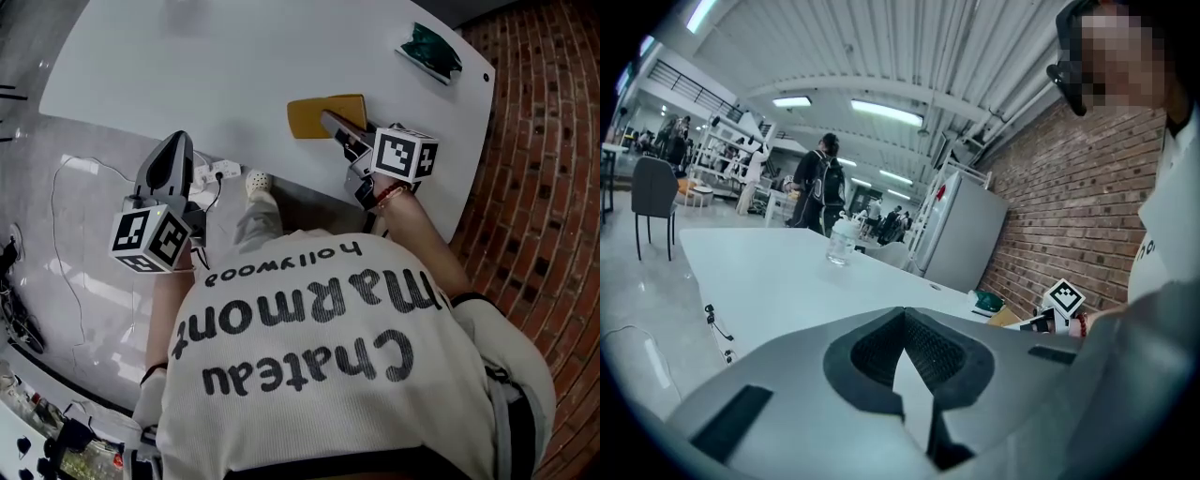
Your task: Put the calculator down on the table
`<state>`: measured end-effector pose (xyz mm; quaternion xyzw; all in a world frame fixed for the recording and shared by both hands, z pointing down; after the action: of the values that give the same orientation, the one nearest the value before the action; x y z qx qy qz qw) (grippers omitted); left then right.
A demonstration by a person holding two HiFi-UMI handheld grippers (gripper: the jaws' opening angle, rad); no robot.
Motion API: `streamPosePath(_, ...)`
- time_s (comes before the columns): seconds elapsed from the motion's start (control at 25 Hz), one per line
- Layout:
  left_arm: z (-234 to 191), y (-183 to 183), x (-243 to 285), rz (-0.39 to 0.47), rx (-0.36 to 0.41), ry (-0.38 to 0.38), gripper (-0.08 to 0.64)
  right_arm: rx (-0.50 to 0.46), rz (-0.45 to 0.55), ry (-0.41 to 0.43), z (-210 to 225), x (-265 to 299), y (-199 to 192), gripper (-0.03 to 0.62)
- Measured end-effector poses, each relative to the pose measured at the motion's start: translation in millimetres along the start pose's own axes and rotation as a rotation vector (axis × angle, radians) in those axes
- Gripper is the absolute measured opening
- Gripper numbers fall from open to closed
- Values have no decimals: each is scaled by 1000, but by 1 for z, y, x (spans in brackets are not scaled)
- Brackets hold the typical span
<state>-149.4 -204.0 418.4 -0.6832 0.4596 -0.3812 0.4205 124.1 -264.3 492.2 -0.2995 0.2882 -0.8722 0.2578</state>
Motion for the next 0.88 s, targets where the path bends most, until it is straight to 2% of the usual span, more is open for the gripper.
streamPosePath(0.16, -1, -2, -2, -3, -3, 2, 0, -93, -71, -58, 6, 5, -7, 138)
streamPosePath(0.48, 0, -4, -3, -8, 0, 4, 0, -226, -76, -138, 18, 10, -7, 238)
streamPosePath(0.76, 1, -2, -2, -7, 7, 1, 0, -268, -79, -215, 29, 9, -8, 339)
streamPosePath(0.88, 1, -4, -2, -13, 5, 1, 0, -258, -84, -235, 33, 9, -8, 365)
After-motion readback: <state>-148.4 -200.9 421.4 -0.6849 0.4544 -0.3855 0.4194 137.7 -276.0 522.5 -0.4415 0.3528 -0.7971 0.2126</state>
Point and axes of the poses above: the fingertips, and each gripper's own axes: x forward along the fingers, z to its right, y out of its top, the point moved 3 cm from there along -x, backward along the fingers, and after that the axes turned 11 degrees about z, right-handed, at the moved point
